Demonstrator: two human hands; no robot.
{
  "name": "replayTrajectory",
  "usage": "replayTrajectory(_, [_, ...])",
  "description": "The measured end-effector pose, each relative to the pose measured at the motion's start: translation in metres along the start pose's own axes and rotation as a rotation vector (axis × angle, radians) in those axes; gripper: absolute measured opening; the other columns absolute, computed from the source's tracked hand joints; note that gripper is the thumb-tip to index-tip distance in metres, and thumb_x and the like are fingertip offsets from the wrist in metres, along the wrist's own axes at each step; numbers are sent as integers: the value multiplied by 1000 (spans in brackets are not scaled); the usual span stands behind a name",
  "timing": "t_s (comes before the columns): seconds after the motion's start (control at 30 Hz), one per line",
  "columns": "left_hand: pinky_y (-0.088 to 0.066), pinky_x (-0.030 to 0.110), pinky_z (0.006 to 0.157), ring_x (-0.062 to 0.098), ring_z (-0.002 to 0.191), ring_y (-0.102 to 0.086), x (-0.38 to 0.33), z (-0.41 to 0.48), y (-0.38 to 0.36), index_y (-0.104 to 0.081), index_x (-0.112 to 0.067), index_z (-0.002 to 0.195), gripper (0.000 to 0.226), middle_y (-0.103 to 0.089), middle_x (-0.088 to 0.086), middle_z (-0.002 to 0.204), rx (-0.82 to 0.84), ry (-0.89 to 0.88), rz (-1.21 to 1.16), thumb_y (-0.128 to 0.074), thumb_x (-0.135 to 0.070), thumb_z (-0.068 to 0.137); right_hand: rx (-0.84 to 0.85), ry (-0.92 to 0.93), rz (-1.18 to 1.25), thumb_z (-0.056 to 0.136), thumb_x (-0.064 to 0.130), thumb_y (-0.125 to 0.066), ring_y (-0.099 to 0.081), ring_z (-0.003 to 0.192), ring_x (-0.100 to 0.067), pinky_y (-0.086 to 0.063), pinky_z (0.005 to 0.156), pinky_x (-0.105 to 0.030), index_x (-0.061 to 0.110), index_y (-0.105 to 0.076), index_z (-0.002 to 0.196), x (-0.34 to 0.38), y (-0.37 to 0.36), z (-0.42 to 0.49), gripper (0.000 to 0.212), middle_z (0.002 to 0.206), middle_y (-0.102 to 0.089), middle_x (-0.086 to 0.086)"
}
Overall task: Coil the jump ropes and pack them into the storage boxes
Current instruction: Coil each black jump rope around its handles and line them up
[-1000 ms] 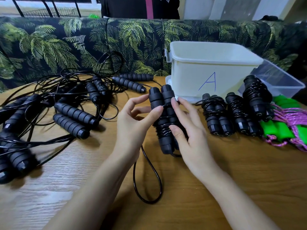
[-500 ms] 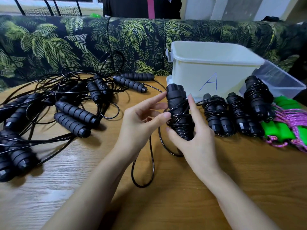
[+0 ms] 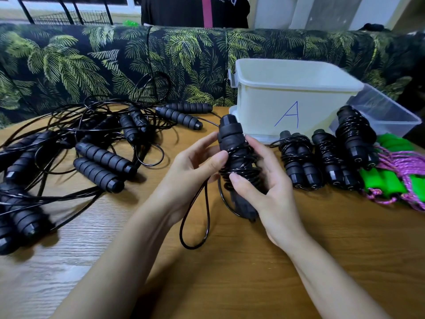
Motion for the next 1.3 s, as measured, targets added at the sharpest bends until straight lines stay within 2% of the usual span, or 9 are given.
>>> replayTrajectory(0.17, [-52, 32, 90, 11, 108, -67, 2, 0, -2, -58, -29, 127, 51, -71, -6, 119, -33, -15, 1, -66, -31, 77, 17, 43, -127, 88, 23, -68, -42, 139, -11, -35, 115, -37, 24, -45, 145, -2, 0, 1, 61, 147, -49, 7])
replayTrajectory(0.3, [-52, 20, 74, 6, 93, -68, 4, 1, -5, -59, -24, 127, 57, -71, -1, 113, -170, -82, 23, -76, -31, 73, 12, 120, -336, 91, 27, -65, -36, 142, -5, -32, 117, -29, 29, -35, 150, -4, -2, -1, 67, 152, -42, 9])
replayTrajectory(0.37, [-54, 22, 76, 10, 92, -69, 8, 1, -6, -59, -21, 130, 61, -71, 1, 113, -234, -106, 84, -82, -33, 74, 21, 137, -479, 84, 36, -72, -33, 143, -5, -29, 113, -16, 33, -27, 154, -6, -5, -3, 83, 155, -37, 8])
replayTrajectory(0.47, [-54, 22, 78, 11, 95, -69, 9, 0, -6, -59, -20, 125, 59, -72, 3, 108, -251, -122, 94, -82, -33, 71, 10, 166, -594, 79, 28, -81, -29, 145, -7, -19, 109, -4, 30, -25, 154, -9, -7, -4, 93, 157, -32, 4])
replayTrajectory(0.73, [-55, 27, 84, 14, 91, -69, -6, 1, 5, -58, -15, 120, 50, -76, 2, 97, -142, -160, 97, -80, -21, 75, 29, 119, -271, 80, 20, -78, -43, 136, -3, -34, 110, -18, 35, -34, 147, 3, 4, 1, 81, 148, -47, 12])
replayTrajectory(0.83, [-54, 25, 82, 13, 89, -69, -5, 1, 6, -58, -18, 120, 49, -76, 0, 96, -137, -143, 82, -78, -21, 75, 20, 106, -262, 79, 20, -77, -45, 136, -6, -36, 112, -23, 35, -36, 147, 3, 4, 2, 80, 147, -49, 10])
replayTrajectory(1.03, [-47, 9, 68, 0, 81, -68, -8, -1, 2, -57, -18, 124, 51, -75, -5, 94, -60, -82, 49, -67, -22, 74, 6, 140, -333, 79, 17, -79, -42, 137, -4, -33, 112, -19, 29, -39, 147, 3, 4, 2, 79, 147, -48, 8])
replayTrajectory(1.17, [-45, 10, 63, 3, 71, -65, -10, -1, 6, -59, -15, 120, 47, -75, -2, 86, -69, -67, 8, -67, -21, 73, 54, 47, -148, 76, 19, -77, -49, 132, -3, -40, 110, -26, 41, -39, 142, 6, 3, 4, 78, 142, -54, 15])
replayTrajectory(1.3, [-47, 11, 58, 3, 65, -66, -15, 0, 11, -61, -15, 111, 37, -76, -3, 81, -64, -43, -36, -64, -16, 74, 114, -41, 52, 79, 13, -73, -52, 128, -2, -43, 101, -18, 38, -41, 142, 7, 8, 6, 74, 136, -58, 21])
Point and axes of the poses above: each hand's wrist, its own z-axis towards the middle knuckle, its own y-axis out of the back of the hand, x = y × z, the point moved 1 cm from there along z, towards the middle knuckle
